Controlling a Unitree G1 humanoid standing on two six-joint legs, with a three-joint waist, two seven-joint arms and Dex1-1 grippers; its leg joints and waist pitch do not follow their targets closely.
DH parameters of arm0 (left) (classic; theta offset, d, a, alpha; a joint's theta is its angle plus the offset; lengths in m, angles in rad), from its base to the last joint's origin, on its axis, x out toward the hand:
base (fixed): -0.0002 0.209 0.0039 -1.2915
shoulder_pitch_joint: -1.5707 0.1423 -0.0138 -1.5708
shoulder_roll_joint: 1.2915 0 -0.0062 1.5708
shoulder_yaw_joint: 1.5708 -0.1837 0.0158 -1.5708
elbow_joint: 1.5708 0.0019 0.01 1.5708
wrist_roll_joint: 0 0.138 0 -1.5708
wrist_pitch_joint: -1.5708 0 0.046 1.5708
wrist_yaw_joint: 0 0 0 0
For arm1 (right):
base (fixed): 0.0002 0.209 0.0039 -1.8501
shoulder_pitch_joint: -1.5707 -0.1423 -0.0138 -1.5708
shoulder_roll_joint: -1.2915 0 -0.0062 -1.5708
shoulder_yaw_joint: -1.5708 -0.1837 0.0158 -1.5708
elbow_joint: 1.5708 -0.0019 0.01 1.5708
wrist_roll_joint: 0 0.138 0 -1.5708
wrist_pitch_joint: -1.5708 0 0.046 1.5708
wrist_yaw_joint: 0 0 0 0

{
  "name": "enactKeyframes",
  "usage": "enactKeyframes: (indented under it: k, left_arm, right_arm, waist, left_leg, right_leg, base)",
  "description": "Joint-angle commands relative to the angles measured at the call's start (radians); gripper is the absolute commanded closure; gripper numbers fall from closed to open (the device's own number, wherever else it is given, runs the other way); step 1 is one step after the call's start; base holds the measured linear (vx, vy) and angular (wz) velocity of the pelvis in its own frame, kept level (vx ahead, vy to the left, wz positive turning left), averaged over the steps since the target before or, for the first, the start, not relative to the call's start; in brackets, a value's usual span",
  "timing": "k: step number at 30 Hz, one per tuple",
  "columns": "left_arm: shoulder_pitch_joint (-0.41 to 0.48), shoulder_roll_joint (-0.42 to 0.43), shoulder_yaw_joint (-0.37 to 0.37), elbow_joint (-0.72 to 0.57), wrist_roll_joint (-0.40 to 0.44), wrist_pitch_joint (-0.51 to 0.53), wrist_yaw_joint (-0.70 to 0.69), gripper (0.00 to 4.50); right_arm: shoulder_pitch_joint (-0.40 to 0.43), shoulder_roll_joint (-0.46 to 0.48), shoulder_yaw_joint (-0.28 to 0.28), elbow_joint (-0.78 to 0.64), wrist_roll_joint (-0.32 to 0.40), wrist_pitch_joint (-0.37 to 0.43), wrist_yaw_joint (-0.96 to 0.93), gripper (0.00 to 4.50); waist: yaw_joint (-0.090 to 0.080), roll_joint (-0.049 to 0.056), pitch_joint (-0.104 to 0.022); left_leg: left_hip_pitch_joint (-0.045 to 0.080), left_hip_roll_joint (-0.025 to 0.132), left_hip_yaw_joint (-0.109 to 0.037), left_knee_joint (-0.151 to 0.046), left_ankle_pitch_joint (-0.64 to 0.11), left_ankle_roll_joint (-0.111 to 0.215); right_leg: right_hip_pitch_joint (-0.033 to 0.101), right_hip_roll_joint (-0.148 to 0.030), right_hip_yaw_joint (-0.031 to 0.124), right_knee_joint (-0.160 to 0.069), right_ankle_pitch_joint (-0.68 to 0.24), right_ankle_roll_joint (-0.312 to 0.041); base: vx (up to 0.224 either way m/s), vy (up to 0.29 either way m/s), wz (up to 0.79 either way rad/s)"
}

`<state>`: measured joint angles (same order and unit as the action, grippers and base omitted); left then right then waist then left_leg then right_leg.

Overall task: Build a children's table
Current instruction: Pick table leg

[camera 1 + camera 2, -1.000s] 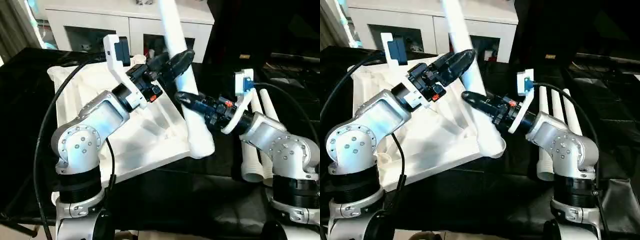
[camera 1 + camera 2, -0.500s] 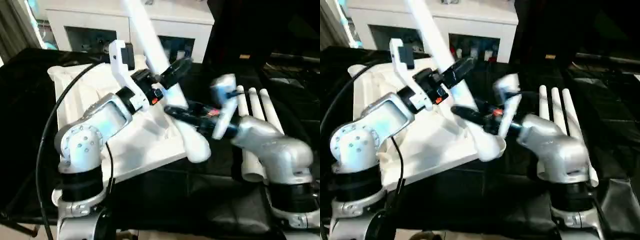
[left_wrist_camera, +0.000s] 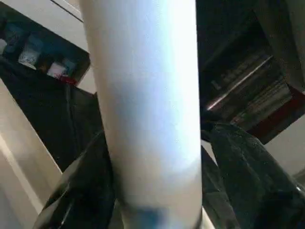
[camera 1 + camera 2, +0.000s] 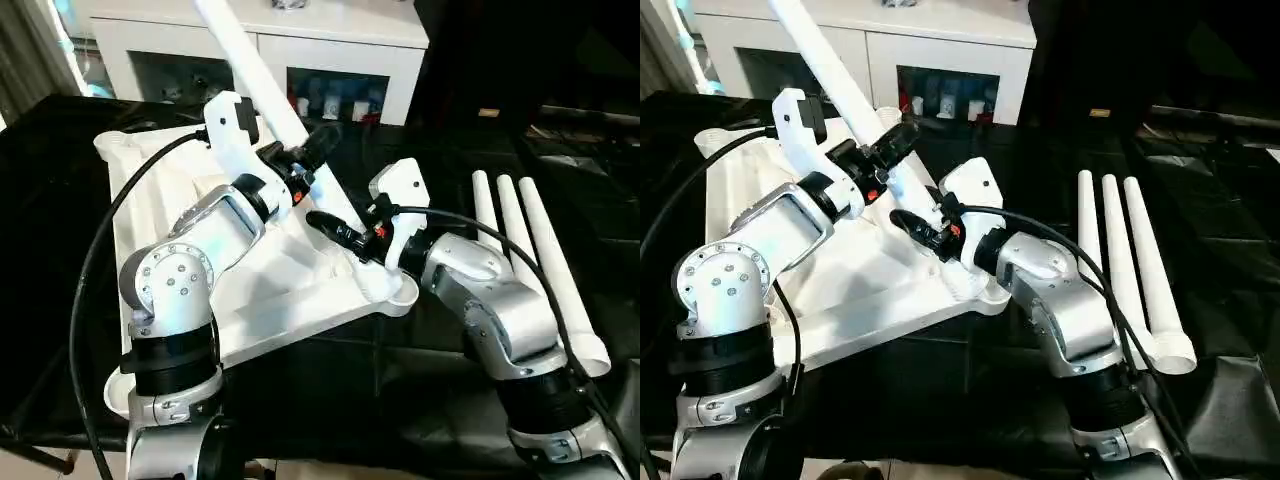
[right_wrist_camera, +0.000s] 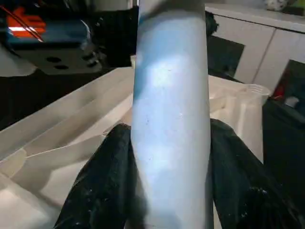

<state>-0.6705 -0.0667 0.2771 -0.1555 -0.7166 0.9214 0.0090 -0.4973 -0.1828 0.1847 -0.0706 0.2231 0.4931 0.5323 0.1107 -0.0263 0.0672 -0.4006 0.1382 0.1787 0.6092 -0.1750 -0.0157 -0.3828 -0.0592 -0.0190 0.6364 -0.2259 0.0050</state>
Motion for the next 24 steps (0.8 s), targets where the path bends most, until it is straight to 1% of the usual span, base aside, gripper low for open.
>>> enactKeyframes:
  k: [1, 2, 4, 5, 6, 8, 11, 13, 15, 17, 18, 19, 20, 21, 22, 23, 24]
  left_arm:
    - [-0.019, -0.007, -0.007, -0.004, -0.014, -0.009, 0.01, 1.69]
    - [-0.019, -0.008, -0.006, -0.003, -0.017, -0.009, 0.008, 1.69]
    - [-0.017, -0.011, -0.004, -0.005, -0.027, -0.009, -0.003, 1.9]
    - [-0.016, -0.011, -0.005, -0.006, -0.029, -0.01, -0.008, 1.9]
    - [-0.016, -0.011, -0.005, -0.007, -0.03, -0.01, -0.01, 2.07]
    - [-0.015, -0.014, -0.005, -0.008, -0.037, -0.011, -0.013, 2.13]
    - [-0.008, -0.008, -0.011, -0.011, -0.041, -0.008, -0.024, 2.44]
    - [-0.001, 0.001, -0.015, -0.019, -0.043, -0.006, -0.033, 2.51]
    - [0.003, 0.017, -0.027, -0.025, -0.036, -0.005, -0.045, 2.67]
    - [0.007, 0.051, -0.048, -0.037, -0.031, 0.005, -0.082, 2.7]
    - [0.007, 0.055, -0.051, -0.038, -0.031, 0.007, -0.087, 2.71]
    - [0.005, 0.083, -0.065, -0.044, -0.029, 0.013, -0.117, 2.71]
    - [0.004, 0.101, -0.073, -0.049, -0.028, 0.012, -0.14, 2.71]
    - [0.001, 0.12, -0.081, -0.053, -0.029, 0.009, -0.165, 2.71]
    - [-0.002, 0.135, -0.085, -0.056, -0.031, 0.009, -0.182, 2.71]
    - [-0.01, 0.165, -0.079, -0.063, -0.051, 0.022, -0.213, 2.71]
    - [-0.012, 0.173, -0.078, -0.064, -0.058, 0.027, -0.221, 2.71]
  right_arm:
    - [-0.019, -0.001, -0.011, 0.01, -0.01, -0.02, -0.01, 2.69]
    - [-0.02, -0.001, -0.009, 0.012, -0.01, -0.022, -0.008, 2.69]
    - [-0.017, 0.0, -0.003, 0.009, -0.01, -0.028, -0.002, 2.69]
    - [-0.015, 0.0, 0.0, 0.008, -0.009, -0.029, 0.001, 2.69]
    - [-0.015, -0.001, 0.002, 0.007, -0.009, -0.03, 0.003, 2.69]
    - [-0.013, -0.004, 0.008, 0.007, -0.008, -0.035, 0.014, 2.69]
    - [-0.015, -0.008, 0.007, 0.008, -0.007, -0.039, 0.024, 2.69]
    - [-0.02, -0.014, 0.008, 0.007, 0.001, -0.033, 0.039, 2.69]
    - [-0.02, -0.009, -0.003, -0.004, 0.038, -0.015, 0.064, 1.99]
    - [-0.023, -0.003, -0.029, -0.012, 0.085, 0.016, 0.079, 1.94]
    - [-0.023, -0.004, -0.031, -0.013, 0.089, 0.018, 0.082, 1.81]
    - [-0.026, -0.012, -0.041, -0.021, 0.112, 0.04, 0.099, 1.81]
    - [-0.027, -0.02, -0.048, -0.028, 0.134, 0.062, 0.117, 1.69]
    - [-0.029, -0.033, -0.054, -0.034, 0.147, 0.074, 0.133, 1.67]
    - [-0.033, -0.043, -0.061, -0.036, 0.156, 0.086, 0.144, 1.67]
    - [-0.052, -0.065, -0.102, -0.031, 0.208, 0.149, 0.165, 1.63]
    - [-0.057, -0.071, -0.113, -0.028, 0.221, 0.164, 0.171, 1.63]
  waist:
    - [-0.002, 0.001, -0.072]
    - [-0.002, 0.003, -0.072]
    - [-0.001, 0.003, -0.073]
    - [-0.001, 0.003, -0.073]
    - [-0.001, 0.002, -0.073]
    - [-0.001, 0.003, -0.074]
    - [-0.001, 0.002, -0.073]
    - [-0.001, 0.002, -0.074]
    - [-0.002, 0.001, -0.073]
    - [-0.001, 0.002, -0.074]
    - [0.0, 0.0, -0.074]
    - [0.0, 0.0, -0.074]
    - [-0.001, -0.001, -0.073]
    - [0.0, -0.004, -0.074]
    - [0.002, -0.001, -0.074]
    - [0.001, 0.0, -0.074]
    - [0.002, -0.001, -0.074]
  left_leg:
    - [0.03, 0.082, -0.037, -0.07, -0.124, 0.003]
    - [0.03, 0.083, -0.038, -0.071, -0.127, 0.001]
    - [0.031, 0.083, -0.037, -0.07, -0.124, -0.001]
    - [0.031, 0.083, -0.037, -0.07, -0.121, 0.0]
    - [0.03, 0.083, -0.037, -0.07, -0.121, 0.001]
    - [0.03, 0.083, -0.037, -0.069, -0.116, 0.002]
    - [0.031, 0.082, -0.037, -0.069, -0.116, 0.006]
    - [0.03, 0.082, -0.036, -0.068, -0.112, 0.008]
    - [0.03, 0.083, -0.037, -0.069, -0.116, 0.011]
    - [0.03, 0.083, -0.037, -0.069, -0.121, 0.015]
    - [0.031, 0.082, -0.037, -0.069, -0.114, 0.019]
    - [0.032, 0.084, -0.036, -0.069, -0.109, 0.018]
    - [0.032, 0.083, -0.036, -0.069, -0.108, 0.017]
    - [0.033, 0.084, -0.035, -0.07, -0.107, 0.016]
    - [0.034, 0.083, -0.035, -0.068, -0.101, 0.019]
    - [0.033, 0.082, -0.036, -0.068, -0.096, 0.019]
    - [0.034, 0.08, -0.035, -0.068, -0.089, 0.019]
  right_leg:
    - [0.04, -0.084, 0.04, -0.07, 0.006, -0.203]
    - [0.04, -0.084, 0.04, -0.069, 0.002, -0.201]
    - [0.039, -0.084, 0.04, -0.068, 0.016, -0.201]
    - [0.039, -0.083, 0.04, -0.068, 0.022, -0.201]
    - [0.04, -0.082, 0.04, -0.068, 0.026, -0.201]
    - [0.04, -0.083, 0.04, -0.067, 0.035, -0.202]
    - [0.041, -0.083, 0.04, -0.067, 0.036, -0.203]
    - [0.041, -0.083, 0.04, -0.067, 0.038, -0.206]
    - [0.041, -0.083, 0.039, -0.066, 0.031, -0.204]
    - [0.041, -0.084, 0.04, -0.067, 0.02, -0.203]
    - [0.04, -0.083, 0.039, -0.065, 0.019, -0.201]
    - [0.038, -0.083, 0.039, -0.065, 0.017, -0.202]
    - [0.039, -0.081, 0.038, -0.066, 0.014, -0.202]
    - [0.039, -0.081, 0.038, -0.065, 0.013, -0.201]
    - [0.039, -0.082, 0.038, -0.064, 0.014, -0.201]
    - [0.039, -0.081, 0.038, -0.063, 0.019, -0.202]
    - [0.04, -0.08, 0.038, -0.061, 0.024, -0.205]
  base:
    - [0.0, 0.0, 0.0]
    - [0.0, 0.0, 0.0]
    - [0.0, 0.0, 0.0]
    - [0.0, 0.0, 0.0]
    - [0.0, 0.0, 0.0]
    - [0.0, 0.0, 0.0]
    - [0.0, 0.0, 0.0]
    - [0.0, 0.0, 0.0]
    - [0.0, 0.0, 0.0]
    - [0.0, 0.0, 0.0]
    - [0.0, 0.0, 0.0]
    - [0.0, 0.0, 0.0]
    - [0.0, 0.0, 0.0]
    - [0.0, 0.0, 0.0]
    - [0.0, 0.0, 0.0]
    - [0.0, 0.0, 0.0]
    - [0.0, 0.0, 0.0]
